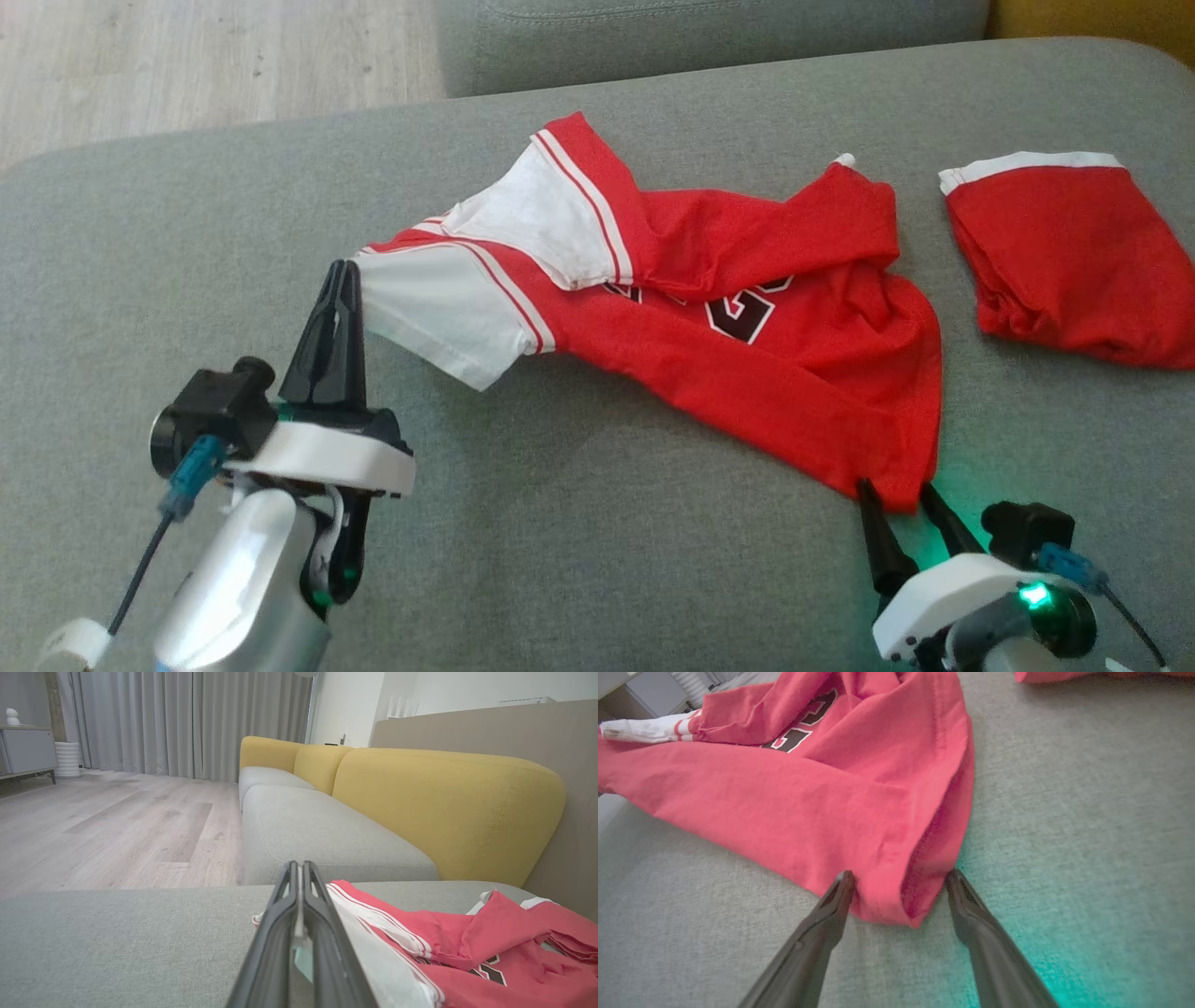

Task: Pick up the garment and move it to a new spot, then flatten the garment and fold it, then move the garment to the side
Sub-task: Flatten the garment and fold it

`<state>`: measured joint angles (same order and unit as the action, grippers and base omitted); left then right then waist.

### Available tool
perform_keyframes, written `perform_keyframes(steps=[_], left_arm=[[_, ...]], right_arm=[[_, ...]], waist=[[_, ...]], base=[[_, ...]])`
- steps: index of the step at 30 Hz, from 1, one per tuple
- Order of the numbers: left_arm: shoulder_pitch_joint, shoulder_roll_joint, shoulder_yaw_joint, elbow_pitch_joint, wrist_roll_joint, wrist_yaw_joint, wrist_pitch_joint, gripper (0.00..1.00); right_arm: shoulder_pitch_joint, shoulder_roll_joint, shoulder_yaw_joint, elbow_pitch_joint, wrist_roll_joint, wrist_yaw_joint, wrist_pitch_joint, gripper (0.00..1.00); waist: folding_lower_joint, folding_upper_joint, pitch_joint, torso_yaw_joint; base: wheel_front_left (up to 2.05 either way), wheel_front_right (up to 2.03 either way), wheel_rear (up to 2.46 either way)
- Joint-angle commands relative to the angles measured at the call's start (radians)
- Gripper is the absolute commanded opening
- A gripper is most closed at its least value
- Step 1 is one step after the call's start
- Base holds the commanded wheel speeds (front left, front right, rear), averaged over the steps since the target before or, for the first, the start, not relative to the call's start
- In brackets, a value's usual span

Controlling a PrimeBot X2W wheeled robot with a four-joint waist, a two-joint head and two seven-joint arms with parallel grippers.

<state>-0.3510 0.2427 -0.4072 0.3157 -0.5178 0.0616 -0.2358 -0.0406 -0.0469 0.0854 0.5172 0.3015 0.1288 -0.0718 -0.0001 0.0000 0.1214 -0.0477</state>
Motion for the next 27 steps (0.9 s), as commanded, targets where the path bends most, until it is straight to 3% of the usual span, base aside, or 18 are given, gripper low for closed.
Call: perform_keyframes(steps=[1, 7, 8, 9, 10, 18, 22, 27], left_arm=[[-0.019, 0.031, 0.036, -0.038, 0.01, 0.006, 0.004, 0.0], [-0.006, 0.039, 0.032, -0.068, 0.009, 0.017, 0.015, 0.0], [-0.004, 0.041, 0.032, -0.07, 0.009, 0.019, 0.016, 0.0], [-0.002, 0.043, 0.033, -0.071, 0.009, 0.022, 0.018, 0.0], [0.002, 0.046, 0.034, -0.071, 0.008, 0.025, 0.021, 0.0], [0.03, 0.061, 0.066, -0.057, -0.023, 0.05, 0.033, 0.0], [0.036, 0.034, 0.104, -0.098, -0.11, 0.023, 0.041, 0.0], [0.007, 0.043, 0.138, -0.186, -0.171, 0.009, 0.084, 0.0]], right_arm=[[-0.03, -0.003, 0.035, -0.008, 0.013, 0.002, 0.01, 1.0], [-0.035, -0.003, 0.048, 0.016, 0.036, 0.002, 0.021, 0.97], [-0.035, -0.003, 0.053, 0.019, 0.04, 0.002, 0.024, 0.48], [-0.036, -0.003, 0.056, 0.021, 0.043, 0.002, 0.025, 0.1], [-0.036, -0.003, 0.059, 0.021, 0.045, 0.002, 0.026, 0.0], [-0.032, -0.003, 0.082, -0.087, 0.069, 0.002, -0.005, 0.0], [-0.042, -0.003, 0.073, -0.194, 0.076, 0.002, -0.009, 0.0], [-0.092, -0.003, 0.052, -0.351, 0.068, 0.002, 0.026, 0.0]], waist=[[0.0001, 0.0, 0.0, 0.003], [0.0001, 0.0, -0.005, 0.007], [0.0001, 0.0, -0.006, 0.007], [0.0001, 0.0, -0.009, 0.006], [0.0001, 0.0, -0.011, 0.004], [0.0001, 0.0, -0.052, -0.008], [0.0001, 0.0, -0.07, -0.002], [0.0001, 0.0, -0.087, 0.014]], base=[[0.0, 0.0, 0.0], [0.0, 0.0, 0.0], [0.0, 0.0, 0.0], [0.0, 0.0, 0.0], [0.0, 0.0, 0.0], [0.0, 0.0, 0.0], [0.0, 0.0, 0.0], [0.0, 0.0, 0.0]])
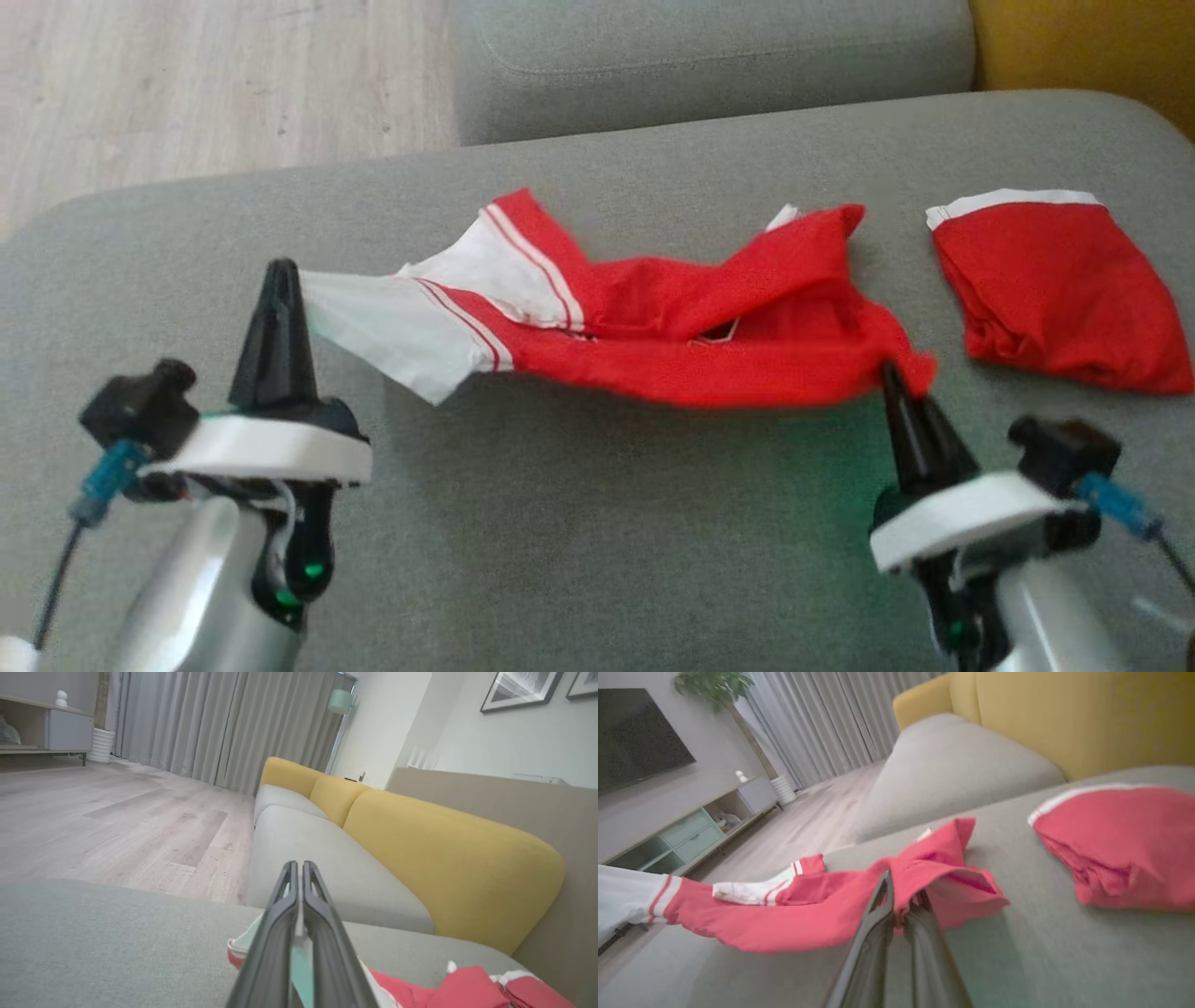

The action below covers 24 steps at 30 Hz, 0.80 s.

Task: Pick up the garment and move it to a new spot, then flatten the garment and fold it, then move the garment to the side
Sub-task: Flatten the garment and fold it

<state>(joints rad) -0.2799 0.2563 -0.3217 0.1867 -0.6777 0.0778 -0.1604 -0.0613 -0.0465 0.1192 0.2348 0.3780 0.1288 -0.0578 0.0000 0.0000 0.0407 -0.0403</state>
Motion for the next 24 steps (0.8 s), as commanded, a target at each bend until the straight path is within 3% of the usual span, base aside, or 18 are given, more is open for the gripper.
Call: perform_keyframes(steps=[1, 6, 16, 24], left_arm=[[-0.076, 0.031, 0.059, -0.078, -0.023, -0.008, 0.021, 0.0], [-0.146, 0.032, 0.083, -0.166, -0.069, -0.004, 0.079, 0.0], [-0.372, 0.038, 0.187, -0.356, -0.102, 0.047, 0.086, 0.0], [-0.371, 0.044, 0.253, -0.566, -0.109, 0.117, 0.089, 0.0]], right_arm=[[-0.089, -0.004, 0.015, -0.099, -0.019, 0.002, 0.024, 0.0], [-0.189, -0.014, 0.002, -0.2, -0.041, 0.002, 0.081, 0.0], [-0.501, -0.14, 0.037, -0.339, -0.044, 0.002, 0.169, 0.0], [-0.513, -0.168, 0.006, -0.506, -0.034, 0.002, 0.243, 0.0]], waist=[[0.0, 0.0, -0.01, 0.01], [0.0, 0.0, -0.025, 0.021], [0.0, 0.0, -0.05, 0.022], [0.0, 0.0, -0.026, 0.028]], base=[[0.0, 0.0, 0.0], [0.0, 0.0, 0.0], [0.0, 0.0, 0.0], [0.0, 0.0, 0.0]])
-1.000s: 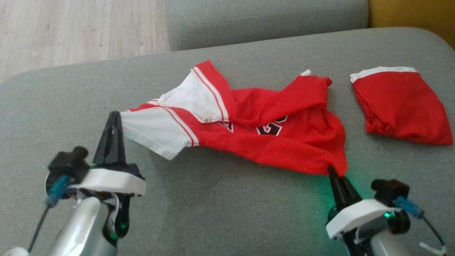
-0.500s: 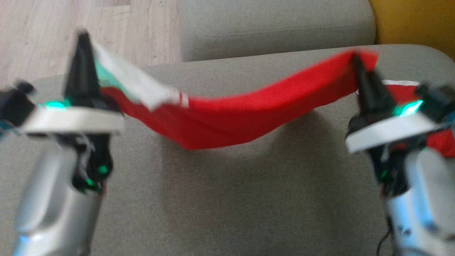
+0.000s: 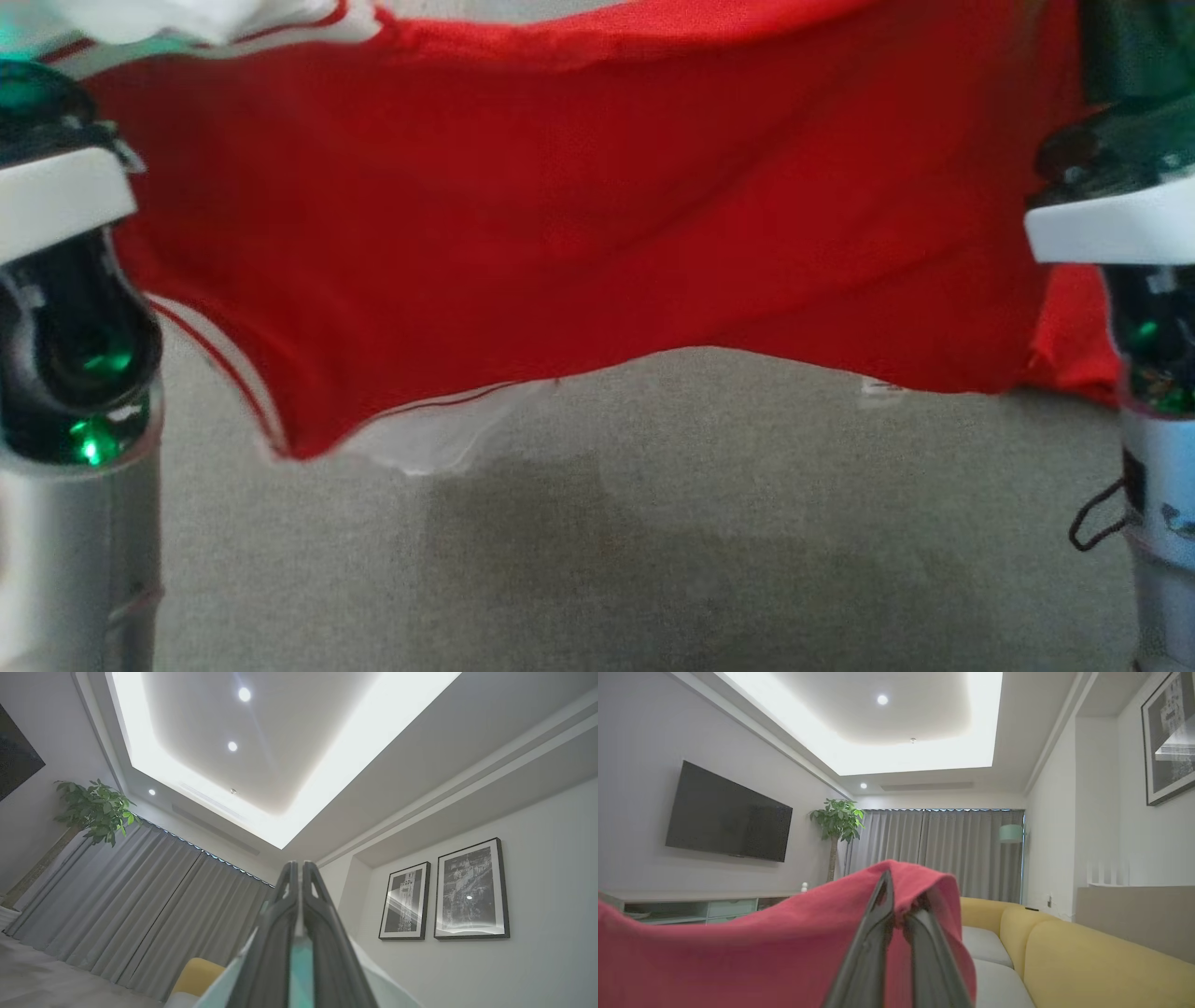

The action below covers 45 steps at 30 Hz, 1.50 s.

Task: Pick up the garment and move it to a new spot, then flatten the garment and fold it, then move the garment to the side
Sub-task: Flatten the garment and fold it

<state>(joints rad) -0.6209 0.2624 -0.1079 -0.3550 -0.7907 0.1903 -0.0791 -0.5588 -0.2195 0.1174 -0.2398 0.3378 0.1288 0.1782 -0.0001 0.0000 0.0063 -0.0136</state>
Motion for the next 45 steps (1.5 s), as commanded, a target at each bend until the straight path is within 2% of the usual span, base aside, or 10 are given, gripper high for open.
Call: perform_keyframes(steps=[1, 6, 10, 18, 22, 23, 28, 32, 38, 45], left_arm=[[-0.027, 0.041, 0.041, -0.043, 0.003, 0.012, 0.018, 0.0], [-0.067, 0.071, 0.03, -0.009, 0.004, 0.015, 0.069, 0.0], [-0.172, 0.105, 0.015, 0.149, 0.013, -0.017, 0.098, 0.0], [-0.625, 0.182, -0.075, 0.649, 0.142, -0.151, 0.065, 0.0], [-0.853, 0.178, -0.082, 0.848, 0.193, -0.182, -0.034, 0.0], [-0.853, 0.178, -0.082, 0.848, 0.193, -0.182, -0.034, 0.0], [-1.006, 0.141, -0.08, 1.016, 0.213, -0.23, -0.155, 0.0], [-0.987, 0.108, -0.113, 1.082, 0.23, -0.286, -0.178, 0.0], [-0.809, 0.066, -0.153, 1.115, 0.214, -0.316, -0.182, 0.0], [-0.494, 0.07, -0.273, 1.087, 0.149, -0.321, -0.172, 0.0]], right_arm=[[-0.009, 0.007, 0.003, -0.053, 0.004, 0.002, 0.018, 0.0], [-0.026, -0.02, -0.001, -0.095, -0.031, 0.002, 0.063, 0.0], [-0.113, -0.046, 0.026, 0.0, -0.035, 0.002, 0.062, 0.0], [-0.553, -0.075, 0.128, 0.455, -0.008, 0.002, -0.043, 0.0], [-0.779, -0.057, 0.128, 0.669, -0.05, 0.002, -0.191, 0.0], [-0.779, -0.057, 0.128, 0.669, -0.05, 0.002, -0.191, 0.0], [-0.918, -0.029, 0.073, 0.885, -0.117, 0.002, -0.391, 0.0], [-0.907, -0.009, 0.074, 0.991, -0.112, 0.002, -0.43, 0.0], [-0.784, -0.032, 0.196, 1.099, -0.049, 0.002, -0.432, 0.0], [-0.586, -0.092, 0.375, 1.186, 0.098, 0.002, -0.291, 0.0]], waist=[[0.0001, 0.0, 0.018, 0.002], [0.0001, 0.0, 0.088, 0.016], [0.0001, 0.0, 0.183, 0.018], [0.0001, 0.0, 0.418, 0.012], [0.0001, 0.0, 0.492, 0.027], [0.0001, 0.0, 0.492, 0.027], [0.0001, 0.0, 0.51, 0.052], [0.0001, 0.0, 0.499, 0.068], [0.0001, 0.0, 0.459, 0.083], [0.0001, 0.0, 0.376, 0.097]], base=[[0.0, 0.0, 0.0], [0.0, 0.0, 0.0], [0.0, 0.0, 0.0], [0.0, 0.0, 0.0], [0.0, 0.0, 0.0], [0.0, 0.0, 0.0], [0.0, 0.0, 0.0], [0.0, 0.0, 0.0], [0.0, 0.0, 0.0], [0.0, 0.0, 0.0]])
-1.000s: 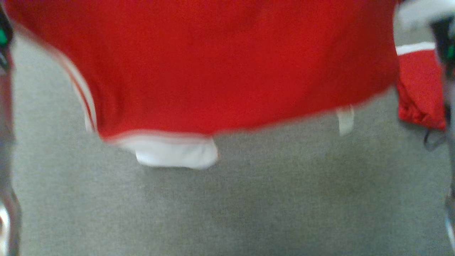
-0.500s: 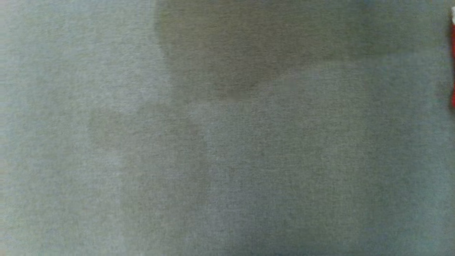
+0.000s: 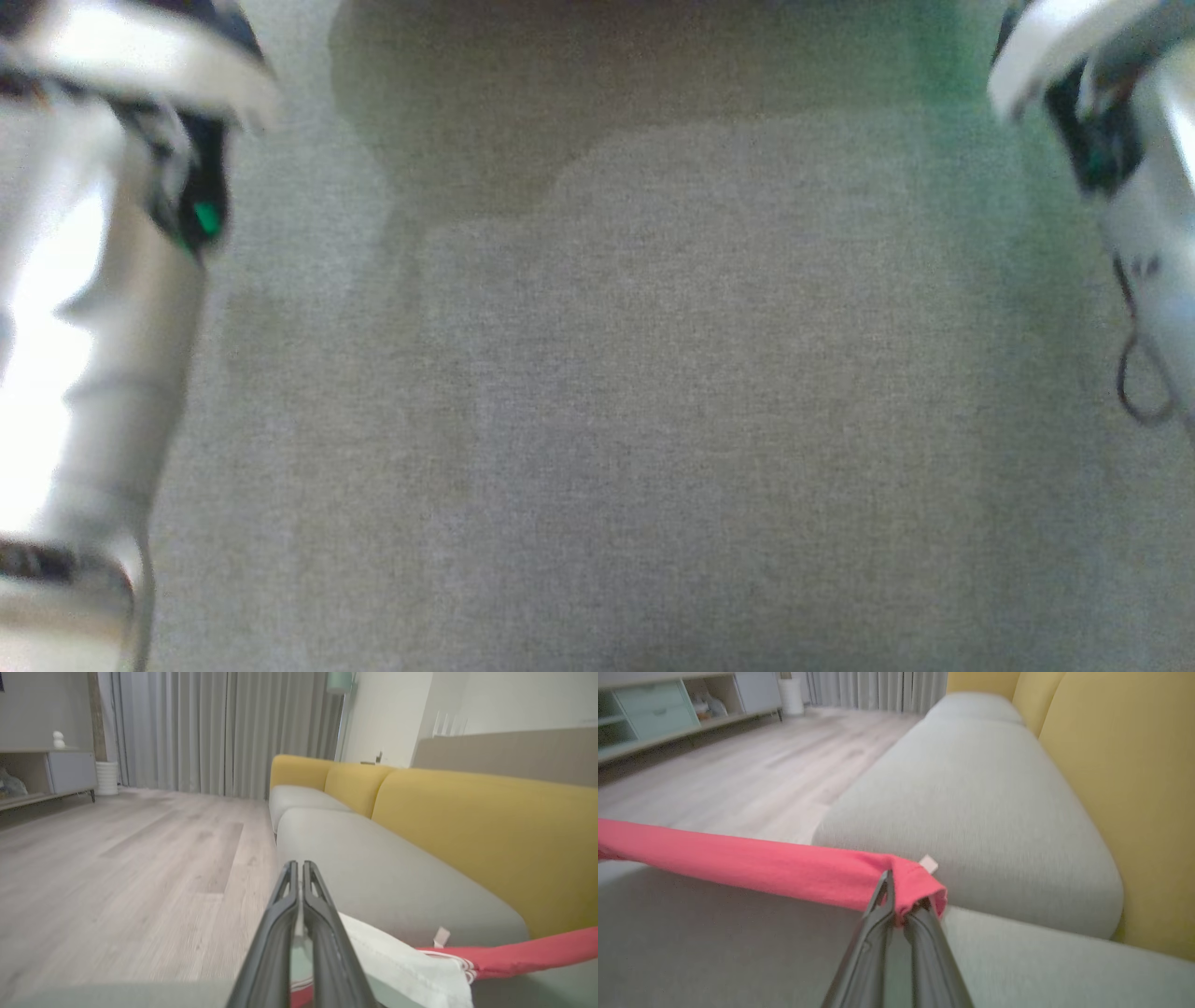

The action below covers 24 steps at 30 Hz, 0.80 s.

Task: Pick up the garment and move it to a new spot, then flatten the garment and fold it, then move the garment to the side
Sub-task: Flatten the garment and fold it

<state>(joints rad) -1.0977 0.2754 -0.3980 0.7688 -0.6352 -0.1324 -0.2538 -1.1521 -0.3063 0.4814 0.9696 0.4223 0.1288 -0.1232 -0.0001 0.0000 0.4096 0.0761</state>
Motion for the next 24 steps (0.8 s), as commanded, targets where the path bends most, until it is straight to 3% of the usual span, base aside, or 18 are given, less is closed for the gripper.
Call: perform_keyframes(steps=[1, 15, 24], left_arm=[[0.027, 0.066, -0.004, -0.047, -0.021, 0.002, 0.009, 0.0], [0.477, 0.262, -0.22, -0.342, -0.202, 0.002, 0.203, 0.0], [0.646, 0.367, -0.254, -0.527, -0.304, 0.002, 0.342, 0.0]], right_arm=[[0.036, -0.019, 0.041, -0.022, 0.03, 0.002, 0.034, 0.0], [0.317, -0.226, 0.376, -0.172, 0.266, 0.002, 0.233, 0.0], [0.398, -0.298, 0.47, -0.266, 0.375, 0.002, 0.29, 0.0]], waist=[[0.0001, 0.0, -0.04, 0.009], [0.0001, 0.0, -0.222, 0.027], [0.0001, 0.0, -0.329, 0.018]], base=[[0.0, 0.0, 0.0], [0.0, 0.0, 0.0], [0.0, 0.0, 0.0]])
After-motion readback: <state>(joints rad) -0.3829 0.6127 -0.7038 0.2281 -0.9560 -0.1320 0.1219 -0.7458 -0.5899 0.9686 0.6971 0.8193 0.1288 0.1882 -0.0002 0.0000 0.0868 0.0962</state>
